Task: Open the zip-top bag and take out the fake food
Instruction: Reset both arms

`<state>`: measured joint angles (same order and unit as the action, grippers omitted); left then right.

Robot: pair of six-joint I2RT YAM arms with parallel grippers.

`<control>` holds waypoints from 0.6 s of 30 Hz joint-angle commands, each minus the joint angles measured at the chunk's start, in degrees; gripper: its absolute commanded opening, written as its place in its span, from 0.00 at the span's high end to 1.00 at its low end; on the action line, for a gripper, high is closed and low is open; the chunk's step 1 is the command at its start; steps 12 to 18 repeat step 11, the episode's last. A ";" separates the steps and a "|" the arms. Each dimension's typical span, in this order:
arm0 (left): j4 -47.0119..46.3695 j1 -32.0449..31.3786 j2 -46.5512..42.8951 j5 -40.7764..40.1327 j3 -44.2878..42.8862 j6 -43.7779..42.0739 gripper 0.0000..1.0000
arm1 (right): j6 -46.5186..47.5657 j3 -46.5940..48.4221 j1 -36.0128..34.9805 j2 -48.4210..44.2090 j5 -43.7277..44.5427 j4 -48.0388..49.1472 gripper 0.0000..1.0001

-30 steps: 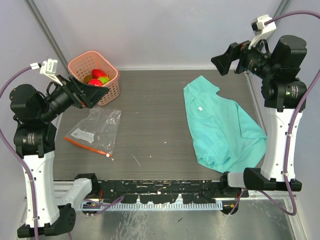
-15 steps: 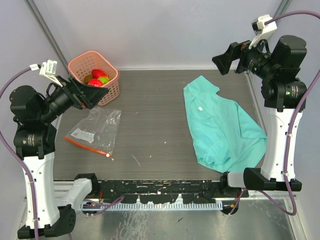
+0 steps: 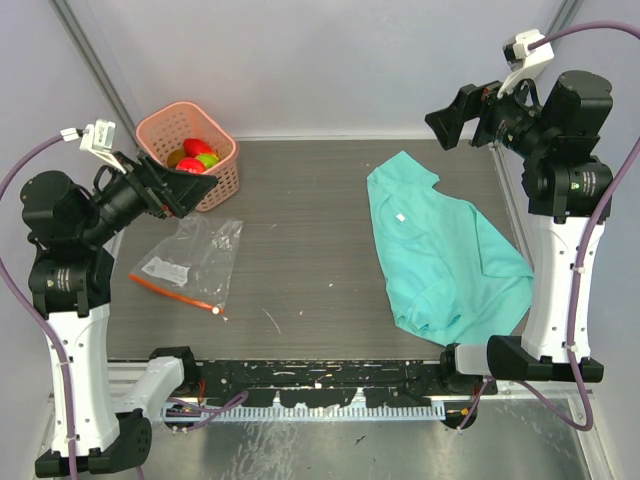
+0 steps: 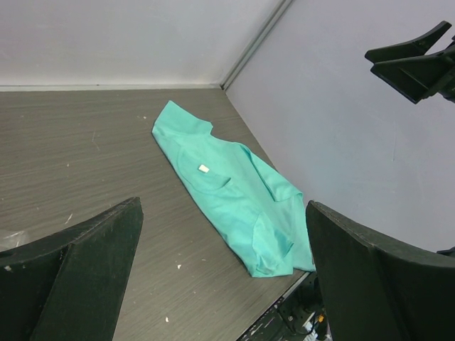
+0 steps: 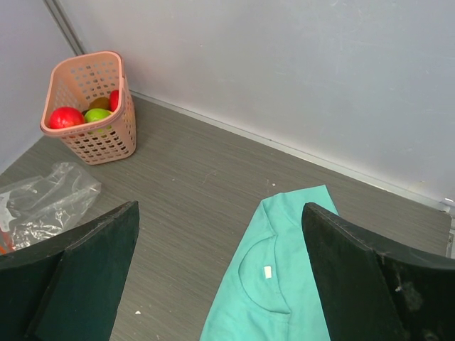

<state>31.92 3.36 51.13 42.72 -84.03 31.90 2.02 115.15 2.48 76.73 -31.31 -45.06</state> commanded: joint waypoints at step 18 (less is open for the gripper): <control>-4.71 -0.28 -0.25 1.25 1.53 -0.07 0.02 | 2.19 -2.18 0.24 -2.70 2.66 3.05 0.00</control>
